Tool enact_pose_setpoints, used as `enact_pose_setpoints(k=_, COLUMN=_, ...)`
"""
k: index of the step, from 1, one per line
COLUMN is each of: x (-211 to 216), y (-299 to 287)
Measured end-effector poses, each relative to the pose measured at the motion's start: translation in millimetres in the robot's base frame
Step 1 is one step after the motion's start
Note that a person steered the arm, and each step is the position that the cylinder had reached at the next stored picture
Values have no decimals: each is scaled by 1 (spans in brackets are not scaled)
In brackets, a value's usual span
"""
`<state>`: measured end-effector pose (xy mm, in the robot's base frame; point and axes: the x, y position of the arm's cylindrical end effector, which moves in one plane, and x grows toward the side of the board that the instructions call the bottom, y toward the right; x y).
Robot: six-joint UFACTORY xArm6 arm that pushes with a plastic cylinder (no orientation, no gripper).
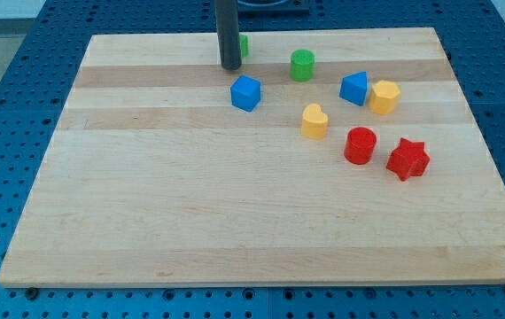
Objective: Slide the green circle slightly up
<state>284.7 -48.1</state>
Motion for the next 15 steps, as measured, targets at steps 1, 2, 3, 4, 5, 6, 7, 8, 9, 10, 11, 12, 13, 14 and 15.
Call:
enact_pose_setpoints(k=1, x=43, y=59)
enact_pose_setpoints(k=2, x=46, y=76)
enact_pose_setpoints(k=3, x=44, y=96)
enact_pose_setpoints(k=4, x=32, y=129)
enact_pose_setpoints(k=5, x=13, y=133)
enact_pose_setpoints(k=6, x=6, y=129)
enact_pose_setpoints(k=7, x=6, y=127)
enact_pose_setpoints(k=8, x=6, y=114)
enact_pose_setpoints(k=9, x=13, y=107)
enact_pose_setpoints(k=10, x=14, y=101)
enact_pose_setpoints(k=11, x=14, y=91)
enact_pose_setpoints(k=12, x=14, y=79)
enact_pose_setpoints(k=13, x=14, y=78)
enact_pose_setpoints(k=14, x=13, y=78)
enact_pose_setpoints(k=15, x=-4, y=78)
